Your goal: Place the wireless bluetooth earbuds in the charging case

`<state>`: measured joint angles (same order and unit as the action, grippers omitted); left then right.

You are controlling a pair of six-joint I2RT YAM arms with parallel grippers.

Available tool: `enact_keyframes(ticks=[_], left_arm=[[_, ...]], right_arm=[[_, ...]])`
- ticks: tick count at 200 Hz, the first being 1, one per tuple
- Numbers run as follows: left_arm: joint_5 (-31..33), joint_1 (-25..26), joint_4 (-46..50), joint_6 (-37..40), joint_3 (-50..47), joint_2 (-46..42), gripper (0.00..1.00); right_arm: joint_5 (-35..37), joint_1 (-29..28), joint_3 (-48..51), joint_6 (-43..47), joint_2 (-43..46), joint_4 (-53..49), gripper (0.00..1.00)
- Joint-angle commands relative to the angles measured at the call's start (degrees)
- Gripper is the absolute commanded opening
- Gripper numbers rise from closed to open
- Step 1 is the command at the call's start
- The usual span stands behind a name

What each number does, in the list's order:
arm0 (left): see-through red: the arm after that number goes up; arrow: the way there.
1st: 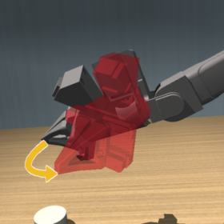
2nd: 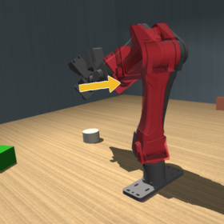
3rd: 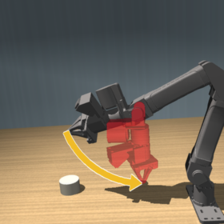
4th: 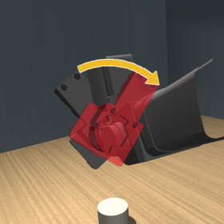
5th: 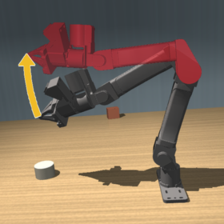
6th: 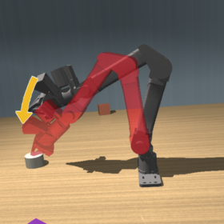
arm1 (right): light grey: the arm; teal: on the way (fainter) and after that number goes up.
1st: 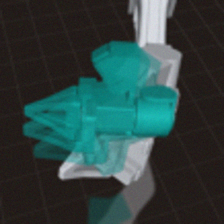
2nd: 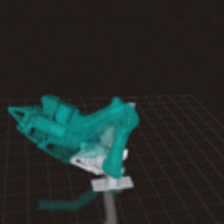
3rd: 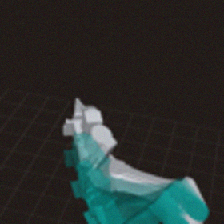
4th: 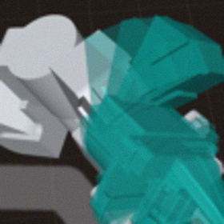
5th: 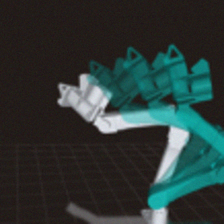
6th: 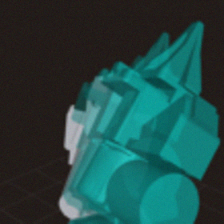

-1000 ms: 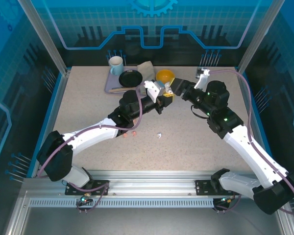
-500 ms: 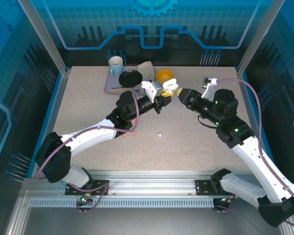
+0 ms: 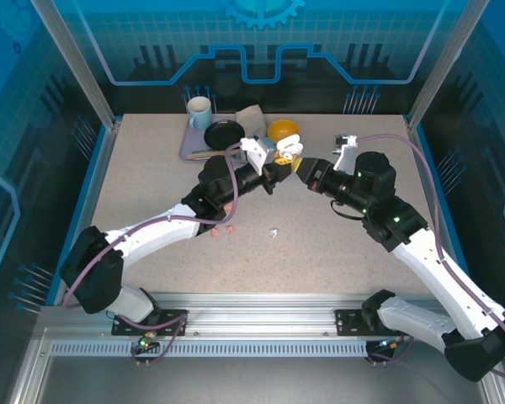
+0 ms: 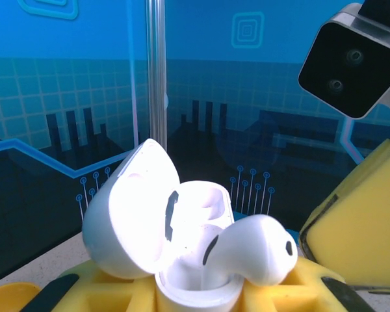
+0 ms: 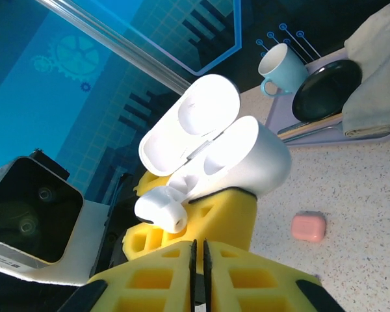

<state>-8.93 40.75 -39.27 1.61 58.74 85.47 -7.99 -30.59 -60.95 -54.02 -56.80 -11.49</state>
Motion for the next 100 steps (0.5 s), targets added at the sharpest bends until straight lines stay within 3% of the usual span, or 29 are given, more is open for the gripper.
enact_keyframes(ticks=[1,100], left_arm=[[-1.70,-0.47,-0.83,-0.48,0.50,0.74,0.00],[-2.23,-0.48,-0.64,-1.08,0.67,1.58,0.00]], right_arm=[[-0.82,-1.40,-3.08,0.52,-0.07,1.82,0.13],[-0.01,-2.51,-3.92,1.99,-1.48,1.66,0.11]])
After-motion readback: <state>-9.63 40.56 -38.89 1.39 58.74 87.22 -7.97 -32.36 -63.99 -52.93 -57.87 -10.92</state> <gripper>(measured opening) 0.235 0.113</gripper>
